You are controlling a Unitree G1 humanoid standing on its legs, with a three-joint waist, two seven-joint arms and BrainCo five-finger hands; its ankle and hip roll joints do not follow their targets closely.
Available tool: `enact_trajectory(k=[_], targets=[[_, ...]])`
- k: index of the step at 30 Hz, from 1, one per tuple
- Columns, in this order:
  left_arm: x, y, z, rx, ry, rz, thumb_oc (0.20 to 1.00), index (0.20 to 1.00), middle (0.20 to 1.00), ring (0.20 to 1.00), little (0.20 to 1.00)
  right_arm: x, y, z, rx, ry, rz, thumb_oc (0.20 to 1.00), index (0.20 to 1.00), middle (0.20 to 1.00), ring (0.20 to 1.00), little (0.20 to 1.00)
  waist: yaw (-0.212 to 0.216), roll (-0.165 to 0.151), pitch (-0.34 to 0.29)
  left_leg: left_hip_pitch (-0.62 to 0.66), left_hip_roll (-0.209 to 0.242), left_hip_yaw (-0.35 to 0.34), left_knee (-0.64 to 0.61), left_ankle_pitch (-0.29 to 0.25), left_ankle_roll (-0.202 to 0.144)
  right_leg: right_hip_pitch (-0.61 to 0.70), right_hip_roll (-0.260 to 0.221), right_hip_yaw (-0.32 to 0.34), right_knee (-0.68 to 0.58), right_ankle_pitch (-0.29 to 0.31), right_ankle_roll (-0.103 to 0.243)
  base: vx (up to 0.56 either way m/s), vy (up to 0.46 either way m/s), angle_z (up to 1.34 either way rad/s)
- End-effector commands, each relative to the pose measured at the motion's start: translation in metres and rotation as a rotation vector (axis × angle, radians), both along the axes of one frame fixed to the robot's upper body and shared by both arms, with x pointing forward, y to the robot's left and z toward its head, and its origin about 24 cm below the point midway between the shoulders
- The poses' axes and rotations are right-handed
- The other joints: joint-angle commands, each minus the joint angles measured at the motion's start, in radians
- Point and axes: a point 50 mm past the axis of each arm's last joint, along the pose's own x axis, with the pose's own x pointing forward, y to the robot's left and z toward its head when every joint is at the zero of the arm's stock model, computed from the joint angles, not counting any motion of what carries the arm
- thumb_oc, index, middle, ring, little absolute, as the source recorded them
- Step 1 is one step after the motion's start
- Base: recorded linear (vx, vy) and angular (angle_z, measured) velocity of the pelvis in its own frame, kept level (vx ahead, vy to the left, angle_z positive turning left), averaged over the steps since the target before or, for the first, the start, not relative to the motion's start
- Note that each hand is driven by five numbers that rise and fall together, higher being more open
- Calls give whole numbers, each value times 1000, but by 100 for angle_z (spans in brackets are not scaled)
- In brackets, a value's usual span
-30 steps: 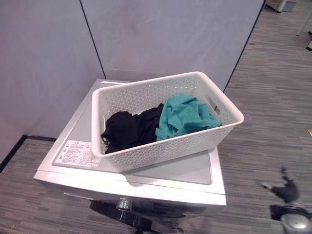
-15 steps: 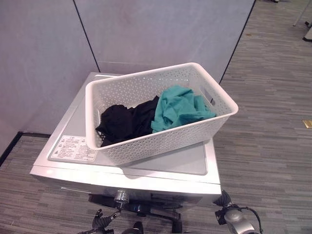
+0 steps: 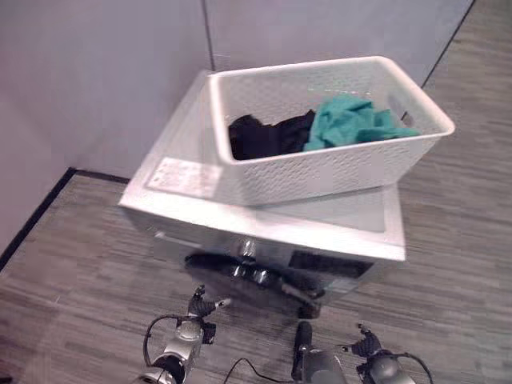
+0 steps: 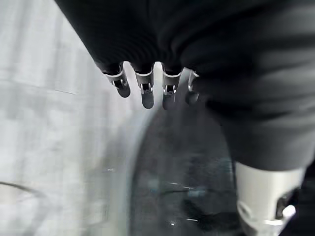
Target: Grab the laundry basket,head to the washer,open it,put in the laundry and shut it.
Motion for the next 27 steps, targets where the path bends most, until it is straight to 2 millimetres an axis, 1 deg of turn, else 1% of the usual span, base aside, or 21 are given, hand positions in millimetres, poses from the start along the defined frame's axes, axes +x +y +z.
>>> enact_trajectory(k=[1,2,3,4,5,6,7,9,10,12,13,15,17,18,19,21,25,27], targets=[[-8,7,-1,10,-6,7,1000,1000,1000,1000,1000,41,-6,33,-43,-186,138,1000,1000,1000,1000,1000,13,83,37,86,53,-2,-130,-9,79,-57,108,-38,19,-180,132,-400,173,-44],[-8,10,-1,15,-9,23,1000,1000,1000,1000,1000,49,-2,41,-41,-232,169,1000,1000,1000,1000,1000,10,83,46,78,53,-3,-129,3,83,-66,109,-11,48,-190,139,-550,80,-49],[-11,22,2,42,-21,30,1000,1000,1000,1000,1000,64,9,65,-38,-337,303,1000,1000,1000,1000,1000,21,78,58,28,49,-27,-122,33,103,-31,128,140,148,-249,131,-390,-27,-61],[-14,26,2,48,-22,32,1000,1000,1000,1000,1000,64,7,70,-53,-359,335,1000,1000,1000,1000,1000,29,77,56,8,50,-39,-118,45,109,-18,135,186,194,-265,125,-312,-50,-28],[-14,26,2,49,-22,32,1000,1000,1000,1000,1000,64,8,70,-52,-358,335,1000,1000,1000,1000,1000,30,74,52,3,47,-37,-119,48,110,-23,132,188,193,-262,124,-124,-107,16],[-15,29,4,60,-38,15,1000,1000,1000,1000,1000,67,4,82,-95,-402,393,1000,1000,1000,1000,1000,48,68,40,-30,49,-63,-113,64,115,28,141,254,217,-301,113,-79,-139,47],[-17,32,5,71,-43,10,1000,1000,1000,1000,1000,68,1,88,-106,-425,401,1000,1000,1000,1000,1000,58,61,25,-46,49,-67,-113,70,113,61,135,268,192,-315,112,-90,-213,47],[-19,33,6,80,-50,-3,1000,1000,1000,1000,1000,76,-3,100,-139,-479,431,1000,1000,1000,1000,1000,87,43,5,-81,57,-69,-101,73,102,121,98,250,105,-308,121,-76,-264,4],[-18,36,8,107,-65,-18,1000,1000,1000,1000,1000,83,0,106,-160,-505,459,1000,1000,1000,1000,1000,109,29,-5,-114,79,-56,-83,74,88,143,73,217,22,-280,136,-116,-343,-23],[-20,38,8,144,-57,-52,1000,1000,1000,1000,1000,91,4,112,-183,-525,513,1000,1000,1000,1000,1000,129,18,-20,-129,112,-50,-91,95,66,159,73,205,-36,-266,140,-72,-306,-30],[-20,38,8,144,-57,-52,1000,1000,1000,1000,1000,91,4,112,-183,-525,513,1000,1000,1000,1000,1000,129,18,-20,-129,112,-50,-91,95,66,159,73,205,-36,-266,140,13,-214,-14],[-22,36,10,148,-72,-106,1000,1000,1000,1000,1000,96,-10,116,-298,-509,550,1000,1000,1000,1000,1000,135,12,-30,-126,123,-61,-132,124,44,187,79,179,-75,-265,151,28,-152,18],[-18,33,13,153,-88,-144,1000,1000,1000,1000,1000,101,-17,121,-326,-523,540,1000,1000,1000,1000,1000,132,18,-25,-131,127,-72,-147,138,37,192,87,168,-86,-267,149,-15,-98,32],[-16,31,14,138,-101,-145,1000,1000,1000,1000,1000,107,-19,126,-341,-538,538,1000,1000,1000,1000,1000,133,27,-18,-139,131,-81,-157,151,30,197,93,158,-97,-272,146,-50,-93,19],[-12,26,17,116,-123,-151,1000,1000,1000,1000,1000,112,-18,130,-355,-550,542,1000,1000,1000,1000,1000,136,39,-9,-148,135,-88,-168,165,26,197,97,146,-101,-278,142,-46,-80,10],[-7,23,21,90,-155,-149,1000,1000,1000,1000,1000,118,-16,132,-353,-561,537,1000,1000,1000,1000,1000,139,50,2,-156,138,-95,-176,176,21,195,98,138,-103,-281,139,-40,-43,14],[6,20,33,66,-232,-135,1000,1000,1000,1000,1000,135,-6,137,-341,-594,522,1000,1000,1000,1000,1000,147,71,34,-186,139,-106,-186,199,15,176,102,136,-106,-281,133,-74,-14,16],[8,20,35,60,-243,-131,1000,1000,1000,1000,1000,137,-4,137,-340,-595,516,1000,1000,1000,1000,1000,147,75,40,-195,139,-109,-185,203,14,170,102,136,-105,-281,131,-39,-3,-4]])
